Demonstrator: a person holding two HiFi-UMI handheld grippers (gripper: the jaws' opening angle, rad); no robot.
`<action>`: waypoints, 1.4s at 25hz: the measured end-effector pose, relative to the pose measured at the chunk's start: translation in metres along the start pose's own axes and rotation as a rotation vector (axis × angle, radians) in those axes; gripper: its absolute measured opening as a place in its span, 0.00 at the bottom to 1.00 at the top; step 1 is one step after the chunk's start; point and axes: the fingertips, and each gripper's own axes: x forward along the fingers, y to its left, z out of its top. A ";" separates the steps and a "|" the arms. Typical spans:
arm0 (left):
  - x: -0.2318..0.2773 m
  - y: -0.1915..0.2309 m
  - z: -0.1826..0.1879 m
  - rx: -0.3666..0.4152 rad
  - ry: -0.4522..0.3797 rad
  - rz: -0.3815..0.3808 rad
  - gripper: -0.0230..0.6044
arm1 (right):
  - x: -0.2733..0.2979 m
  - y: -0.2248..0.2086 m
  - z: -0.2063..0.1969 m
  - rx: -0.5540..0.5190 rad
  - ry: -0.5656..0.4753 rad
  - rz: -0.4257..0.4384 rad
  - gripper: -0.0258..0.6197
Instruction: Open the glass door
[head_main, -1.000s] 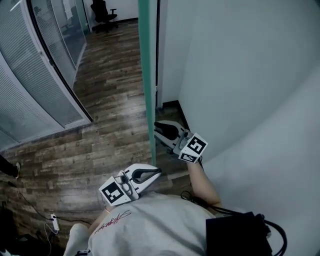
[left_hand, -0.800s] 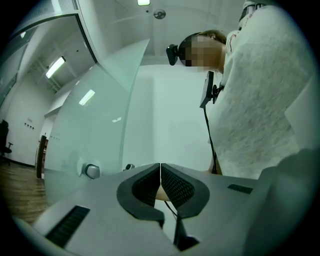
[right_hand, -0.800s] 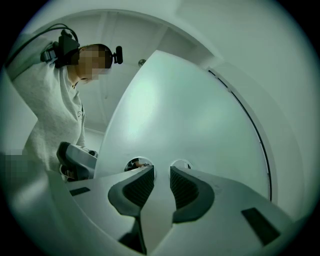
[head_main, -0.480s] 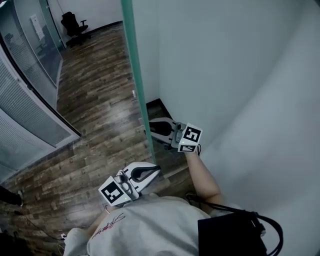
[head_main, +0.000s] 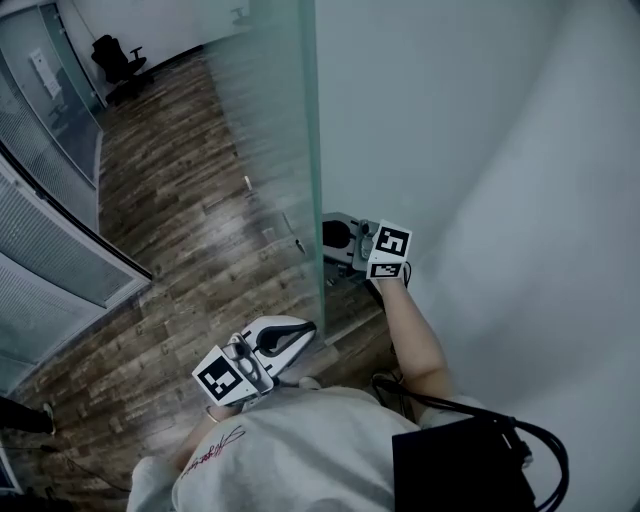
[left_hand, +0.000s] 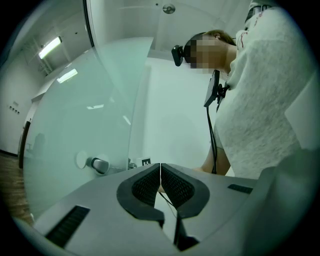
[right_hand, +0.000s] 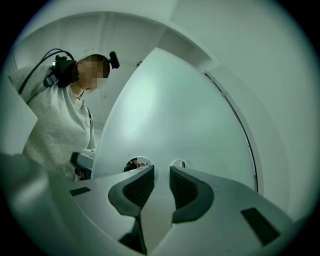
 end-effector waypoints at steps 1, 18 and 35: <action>0.001 -0.001 0.002 0.002 -0.003 -0.005 0.07 | -0.004 -0.001 0.002 0.003 0.002 -0.006 0.20; -0.015 -0.017 0.002 0.012 -0.009 0.040 0.07 | -0.068 -0.025 0.013 0.002 0.023 -0.116 0.11; -0.017 -0.009 -0.008 -0.025 -0.010 0.006 0.07 | -0.118 -0.064 -0.024 0.011 0.213 -0.335 0.10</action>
